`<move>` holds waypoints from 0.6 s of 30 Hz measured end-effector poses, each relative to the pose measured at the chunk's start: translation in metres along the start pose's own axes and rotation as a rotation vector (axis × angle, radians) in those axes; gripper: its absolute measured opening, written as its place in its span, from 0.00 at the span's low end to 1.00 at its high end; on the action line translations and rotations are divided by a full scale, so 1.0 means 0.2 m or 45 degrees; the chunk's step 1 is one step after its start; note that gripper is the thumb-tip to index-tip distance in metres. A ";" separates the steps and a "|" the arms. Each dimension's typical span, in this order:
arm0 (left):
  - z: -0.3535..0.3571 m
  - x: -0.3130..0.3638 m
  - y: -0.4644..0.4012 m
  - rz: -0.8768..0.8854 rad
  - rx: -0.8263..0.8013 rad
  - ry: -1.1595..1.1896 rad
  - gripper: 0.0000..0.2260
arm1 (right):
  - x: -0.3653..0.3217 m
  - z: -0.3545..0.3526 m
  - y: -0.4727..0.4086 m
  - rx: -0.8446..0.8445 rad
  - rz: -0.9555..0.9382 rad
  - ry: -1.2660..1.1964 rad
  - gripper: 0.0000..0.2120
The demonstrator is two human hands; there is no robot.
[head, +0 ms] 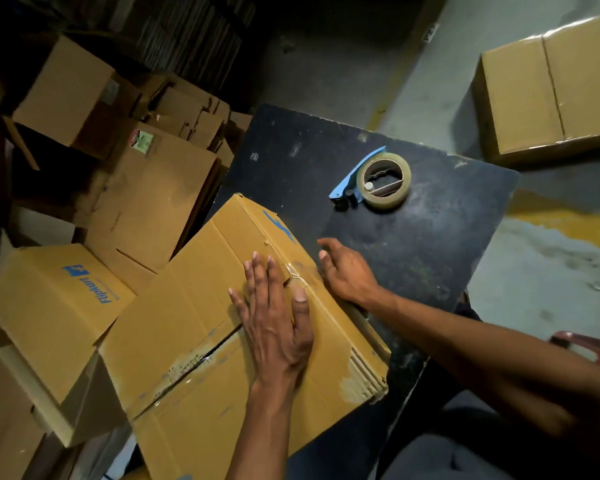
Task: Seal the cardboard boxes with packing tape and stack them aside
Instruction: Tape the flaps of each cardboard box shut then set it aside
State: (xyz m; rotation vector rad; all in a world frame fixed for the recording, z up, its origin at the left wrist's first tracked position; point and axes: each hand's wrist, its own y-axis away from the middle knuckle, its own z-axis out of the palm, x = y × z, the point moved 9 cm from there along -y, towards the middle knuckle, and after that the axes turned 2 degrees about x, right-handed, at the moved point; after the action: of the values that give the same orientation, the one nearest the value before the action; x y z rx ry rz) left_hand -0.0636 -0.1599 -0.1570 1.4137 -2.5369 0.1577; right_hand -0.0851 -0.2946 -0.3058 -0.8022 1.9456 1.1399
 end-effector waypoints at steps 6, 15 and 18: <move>0.01 -0.02 0.09 -0.015 -0.035 0.024 0.37 | -0.18 -0.01 0.05 -0.061 -0.045 -0.299 0.31; 0.09 0.01 0.11 -0.006 -0.375 -0.305 0.50 | -0.34 -0.15 0.13 0.034 -0.167 -0.082 0.41; 0.06 -0.04 0.15 0.006 -0.434 -0.233 0.51 | -0.47 -0.04 0.13 -0.099 -0.231 0.131 0.41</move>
State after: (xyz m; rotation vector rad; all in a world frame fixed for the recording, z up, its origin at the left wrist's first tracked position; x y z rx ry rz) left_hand -0.0864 -0.1393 -0.1708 1.3380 -2.5495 -0.4027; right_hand -0.0576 -0.2767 -0.2125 -1.0748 1.8765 1.0888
